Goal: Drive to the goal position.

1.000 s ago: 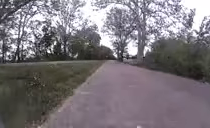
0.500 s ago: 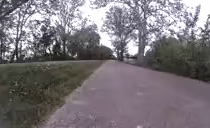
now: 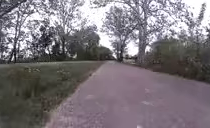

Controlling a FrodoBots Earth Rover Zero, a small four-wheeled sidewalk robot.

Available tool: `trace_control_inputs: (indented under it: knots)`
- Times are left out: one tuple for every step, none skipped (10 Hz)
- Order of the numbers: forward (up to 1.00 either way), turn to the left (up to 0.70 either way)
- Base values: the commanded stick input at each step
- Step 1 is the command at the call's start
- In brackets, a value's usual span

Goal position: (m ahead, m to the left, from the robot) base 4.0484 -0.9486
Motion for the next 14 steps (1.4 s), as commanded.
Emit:
trace_control_inputs:
  knots:
    - [1.0,0.0]
    - [1.0,0.0]
    - [1.0,0.0]
    - [1.0,0.0]
    - [1.0,0.0]
    - [1.0,0.0]
    - [1.0,0.0]
    - [1.0,0.0]
    - [1.0,0.0]
    - [1.0,0.0]
    - [1.0,0.0]
    - [1.0,0.0]
    - [1.0,0.0]
    - [1.0,0.0]
